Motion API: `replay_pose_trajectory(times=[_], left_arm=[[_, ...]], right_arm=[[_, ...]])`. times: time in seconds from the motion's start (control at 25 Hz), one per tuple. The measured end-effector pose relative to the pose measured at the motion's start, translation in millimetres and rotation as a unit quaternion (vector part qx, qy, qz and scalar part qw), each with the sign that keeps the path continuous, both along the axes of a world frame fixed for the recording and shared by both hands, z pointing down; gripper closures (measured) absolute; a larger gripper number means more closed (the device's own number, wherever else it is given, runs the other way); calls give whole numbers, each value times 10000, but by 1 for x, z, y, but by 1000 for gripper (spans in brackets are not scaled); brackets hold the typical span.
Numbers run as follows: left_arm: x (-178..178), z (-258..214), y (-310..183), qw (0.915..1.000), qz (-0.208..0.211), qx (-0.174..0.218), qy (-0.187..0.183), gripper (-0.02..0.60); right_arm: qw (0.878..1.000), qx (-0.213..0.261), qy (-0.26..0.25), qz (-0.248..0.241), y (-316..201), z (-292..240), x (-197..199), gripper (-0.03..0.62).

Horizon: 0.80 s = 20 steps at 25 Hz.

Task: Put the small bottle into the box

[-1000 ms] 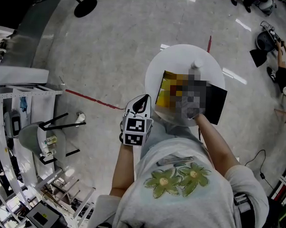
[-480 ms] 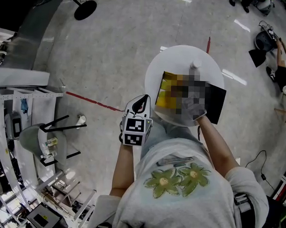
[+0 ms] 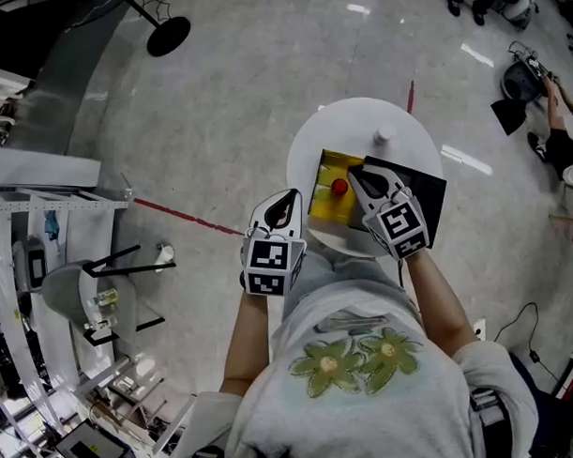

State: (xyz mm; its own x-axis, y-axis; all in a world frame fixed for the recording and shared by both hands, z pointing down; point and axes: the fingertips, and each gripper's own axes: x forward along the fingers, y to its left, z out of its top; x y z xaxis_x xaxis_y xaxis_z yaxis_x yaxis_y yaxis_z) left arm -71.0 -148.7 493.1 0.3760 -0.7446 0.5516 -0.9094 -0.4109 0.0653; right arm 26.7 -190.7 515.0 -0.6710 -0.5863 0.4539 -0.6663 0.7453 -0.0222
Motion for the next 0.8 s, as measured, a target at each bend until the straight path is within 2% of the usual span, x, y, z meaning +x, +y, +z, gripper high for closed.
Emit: replay_pose_trajectory(times=[0.32, 0.64, 0.8], left_arm=[[24, -31, 3, 9989, 184, 383, 185, 580], [40, -51, 13, 9969, 358, 609, 347, 580], [40, -58, 19, 9967, 368, 599, 413, 580]], right_arm=[[9975, 338, -514, 349, 21, -52, 13, 591], [9957, 483, -683, 388, 43, -78, 14, 591], [9958, 476, -646, 445, 51, -77, 19, 591]])
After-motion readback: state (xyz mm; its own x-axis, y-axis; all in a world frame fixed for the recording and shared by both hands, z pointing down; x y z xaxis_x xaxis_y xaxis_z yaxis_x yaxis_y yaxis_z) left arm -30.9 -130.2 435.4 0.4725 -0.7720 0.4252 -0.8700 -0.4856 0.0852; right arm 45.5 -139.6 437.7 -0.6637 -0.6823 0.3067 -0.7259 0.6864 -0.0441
